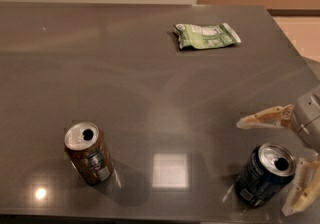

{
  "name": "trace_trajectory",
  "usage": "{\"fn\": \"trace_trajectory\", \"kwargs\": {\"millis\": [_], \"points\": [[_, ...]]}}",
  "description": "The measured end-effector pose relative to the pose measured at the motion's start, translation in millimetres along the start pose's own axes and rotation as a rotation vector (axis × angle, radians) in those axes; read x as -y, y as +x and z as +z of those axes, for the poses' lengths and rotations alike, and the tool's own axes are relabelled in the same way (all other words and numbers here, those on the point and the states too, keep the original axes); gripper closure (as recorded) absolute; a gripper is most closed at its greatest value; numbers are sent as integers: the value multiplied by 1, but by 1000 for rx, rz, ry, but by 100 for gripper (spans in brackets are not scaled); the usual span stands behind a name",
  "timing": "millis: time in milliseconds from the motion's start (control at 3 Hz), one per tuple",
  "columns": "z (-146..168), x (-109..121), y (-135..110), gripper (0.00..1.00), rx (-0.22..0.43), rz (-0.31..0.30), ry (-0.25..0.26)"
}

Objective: Move pepsi can near orange can

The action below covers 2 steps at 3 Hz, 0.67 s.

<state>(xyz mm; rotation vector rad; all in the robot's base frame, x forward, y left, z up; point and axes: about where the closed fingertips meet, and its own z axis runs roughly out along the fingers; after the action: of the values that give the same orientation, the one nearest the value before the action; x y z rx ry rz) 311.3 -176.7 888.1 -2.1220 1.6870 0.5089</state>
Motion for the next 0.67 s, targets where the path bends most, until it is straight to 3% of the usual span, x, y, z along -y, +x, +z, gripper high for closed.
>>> {"fn": "trace_trajectory", "kwargs": {"millis": [333, 667], "points": [[-5, -1, -2, 40, -5, -2, 9], [-9, 0, -15, 72, -4, -11, 14]]}}
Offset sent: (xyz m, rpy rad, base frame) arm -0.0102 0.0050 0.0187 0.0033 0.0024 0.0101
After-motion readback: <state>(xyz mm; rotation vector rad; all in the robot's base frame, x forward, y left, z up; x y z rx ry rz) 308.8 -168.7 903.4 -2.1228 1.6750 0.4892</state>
